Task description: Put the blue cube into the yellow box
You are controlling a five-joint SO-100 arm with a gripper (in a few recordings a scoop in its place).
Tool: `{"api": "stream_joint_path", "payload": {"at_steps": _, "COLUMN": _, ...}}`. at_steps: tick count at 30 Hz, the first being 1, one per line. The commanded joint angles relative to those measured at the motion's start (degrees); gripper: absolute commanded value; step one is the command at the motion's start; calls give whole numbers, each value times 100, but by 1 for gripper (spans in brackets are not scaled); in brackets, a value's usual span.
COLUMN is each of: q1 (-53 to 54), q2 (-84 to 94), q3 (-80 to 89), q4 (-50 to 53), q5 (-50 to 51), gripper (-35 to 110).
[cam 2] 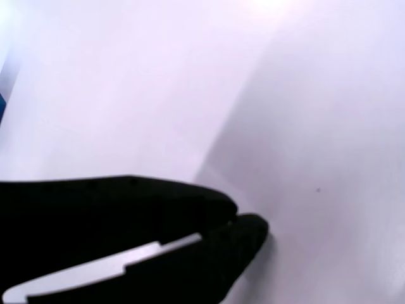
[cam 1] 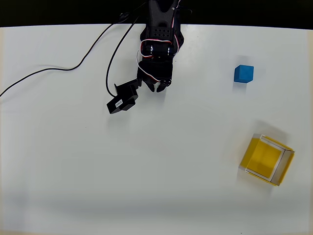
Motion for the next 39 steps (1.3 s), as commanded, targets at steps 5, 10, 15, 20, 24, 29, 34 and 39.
{"api": "stream_joint_path", "payload": {"at_steps": 5, "q1": -272, "q2": 158, "q3": 158, "q4": 88, "q5": -220, "gripper": 0}}
{"api": "stream_joint_path", "payload": {"at_steps": 10, "q1": -272, "q2": 158, "q3": 158, "q4": 97, "q5": -299, "gripper": 0}}
{"api": "stream_joint_path", "payload": {"at_steps": 15, "q1": -343, "q2": 158, "q3": 158, "q4": 79, "q5": -642, "gripper": 0}}
{"api": "stream_joint_path", "payload": {"at_steps": 20, "q1": -624, "q2": -325, "q3": -571, "q4": -756, "q5": -483, "gripper": 10}}
{"api": "stream_joint_path", "payload": {"at_steps": 24, "q1": -1046, "q2": -1151, "q3": -1679, "q4": -1389, "q5": -255, "gripper": 19}}
{"api": "stream_joint_path", "payload": {"at_steps": 29, "q1": -1696, "q2": -2206, "q3": -3164, "q4": -1714, "q5": 70, "gripper": 24}}
{"api": "stream_joint_path", "payload": {"at_steps": 34, "q1": -2672, "q2": -3155, "q3": -4922, "q4": -1169, "q5": 809, "gripper": 23}}
{"api": "stream_joint_path", "payload": {"at_steps": 39, "q1": -3665, "q2": -4008, "q3": -6240, "q4": -501, "q5": 1424, "gripper": 35}}
